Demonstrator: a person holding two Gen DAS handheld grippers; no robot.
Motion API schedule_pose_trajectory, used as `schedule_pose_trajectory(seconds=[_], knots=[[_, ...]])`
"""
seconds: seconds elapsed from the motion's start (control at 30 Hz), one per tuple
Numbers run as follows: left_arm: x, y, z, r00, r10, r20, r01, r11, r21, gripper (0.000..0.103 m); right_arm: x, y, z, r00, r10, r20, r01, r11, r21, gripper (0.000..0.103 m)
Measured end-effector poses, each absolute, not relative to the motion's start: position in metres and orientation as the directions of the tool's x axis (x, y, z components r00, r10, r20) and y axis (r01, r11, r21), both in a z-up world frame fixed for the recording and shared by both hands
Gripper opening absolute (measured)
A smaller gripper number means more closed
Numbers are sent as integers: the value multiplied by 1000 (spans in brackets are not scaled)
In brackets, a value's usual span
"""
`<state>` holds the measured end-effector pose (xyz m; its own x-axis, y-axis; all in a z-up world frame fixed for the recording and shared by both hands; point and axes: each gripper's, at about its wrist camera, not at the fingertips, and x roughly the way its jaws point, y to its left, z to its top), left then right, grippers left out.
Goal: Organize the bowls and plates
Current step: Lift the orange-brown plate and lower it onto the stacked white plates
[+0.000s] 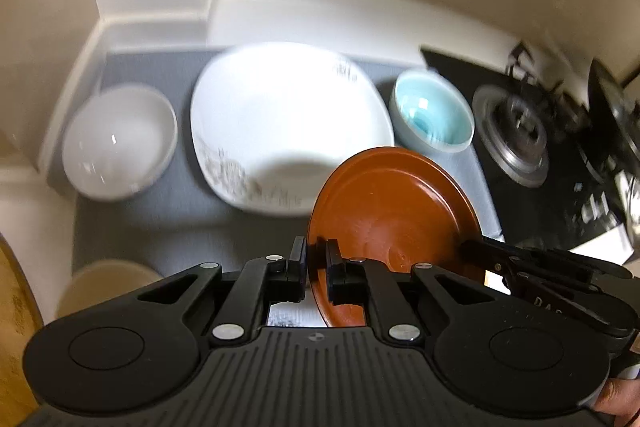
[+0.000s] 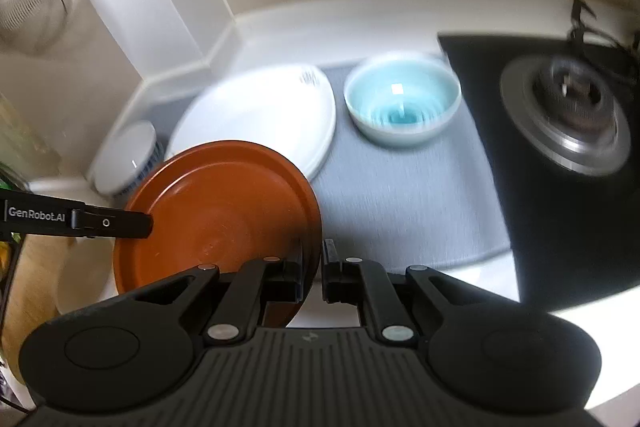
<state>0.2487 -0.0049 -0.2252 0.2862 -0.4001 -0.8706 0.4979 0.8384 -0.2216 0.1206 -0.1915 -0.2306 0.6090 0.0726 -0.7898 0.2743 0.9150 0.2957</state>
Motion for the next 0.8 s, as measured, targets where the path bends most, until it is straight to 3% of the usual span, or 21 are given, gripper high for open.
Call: schedule_pose_trajectory(seconds=[0.13,0.4,0.8], knots=[[252,-9,-195,393,-408,-824,519,838,-168,10,135,-189,-196,661,48,-749,233,936,265,11],[282,-4,-148,445,-485,-753,504,831,-237,10,180,-183,-149,698,-36,-715,214,963,161,18],[340,-21,-207,417,-383,-825,421,885,-198,10,254,-196,-206,639,-20,-769,255,949,187,17]])
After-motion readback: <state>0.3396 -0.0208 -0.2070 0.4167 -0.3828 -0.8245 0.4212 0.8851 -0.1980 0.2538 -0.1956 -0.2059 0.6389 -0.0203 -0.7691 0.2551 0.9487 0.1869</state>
